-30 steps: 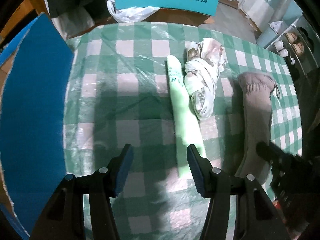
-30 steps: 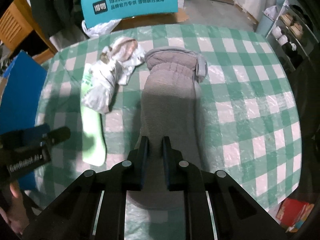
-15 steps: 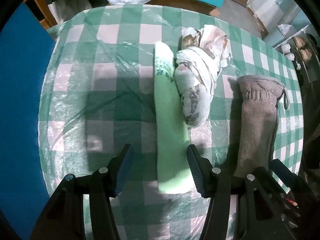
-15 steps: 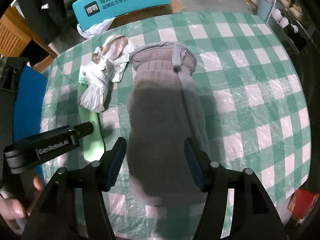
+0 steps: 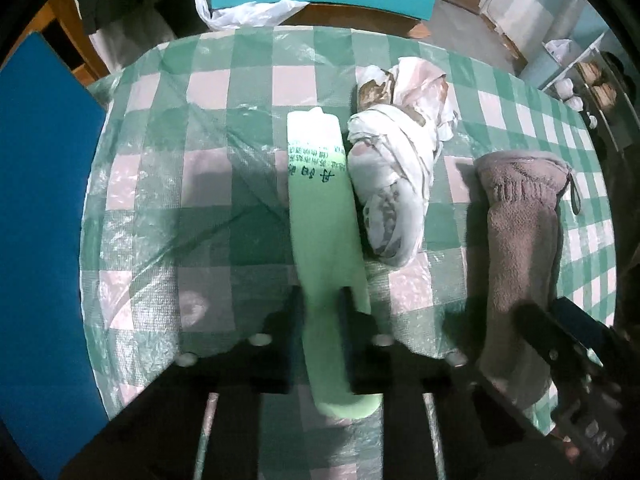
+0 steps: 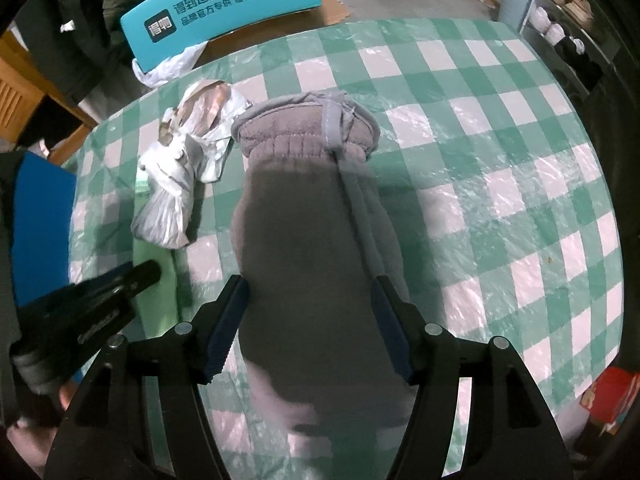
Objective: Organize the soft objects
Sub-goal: 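Close the right gripper on the grey fleece sock while the left gripper grasps the light-green bag, then lift the grey fleece sock and light-green bag and carry both toward the box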
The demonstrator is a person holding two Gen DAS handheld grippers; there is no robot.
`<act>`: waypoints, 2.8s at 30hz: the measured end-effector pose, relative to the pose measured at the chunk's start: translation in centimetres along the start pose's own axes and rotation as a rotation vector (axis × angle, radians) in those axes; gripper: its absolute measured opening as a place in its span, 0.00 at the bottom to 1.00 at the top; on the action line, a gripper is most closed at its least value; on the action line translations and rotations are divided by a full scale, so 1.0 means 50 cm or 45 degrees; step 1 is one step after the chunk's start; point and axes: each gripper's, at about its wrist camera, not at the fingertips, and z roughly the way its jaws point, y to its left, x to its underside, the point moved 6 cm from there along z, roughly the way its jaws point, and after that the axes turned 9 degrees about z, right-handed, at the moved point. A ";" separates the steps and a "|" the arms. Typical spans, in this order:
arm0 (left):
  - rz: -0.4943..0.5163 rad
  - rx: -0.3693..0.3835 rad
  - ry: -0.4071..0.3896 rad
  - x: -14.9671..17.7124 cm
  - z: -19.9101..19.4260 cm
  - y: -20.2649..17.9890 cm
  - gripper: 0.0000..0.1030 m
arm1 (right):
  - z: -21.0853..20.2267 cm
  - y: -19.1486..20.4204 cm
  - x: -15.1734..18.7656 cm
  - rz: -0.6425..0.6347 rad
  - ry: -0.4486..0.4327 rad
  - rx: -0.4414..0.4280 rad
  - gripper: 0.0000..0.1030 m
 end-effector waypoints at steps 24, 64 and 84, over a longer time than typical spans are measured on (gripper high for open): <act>0.017 -0.003 -0.022 0.087 -0.070 0.123 0.07 | 0.059 0.035 0.014 -0.182 -0.052 0.210 0.20; -0.001 -0.074 -0.037 0.043 -0.046 0.084 0.66 | -0.106 0.077 0.013 -0.103 -0.180 -0.136 0.17; 0.250 -0.222 -0.048 0.039 -0.017 0.002 0.06 | -0.102 0.063 0.007 -0.065 -0.163 -0.166 0.17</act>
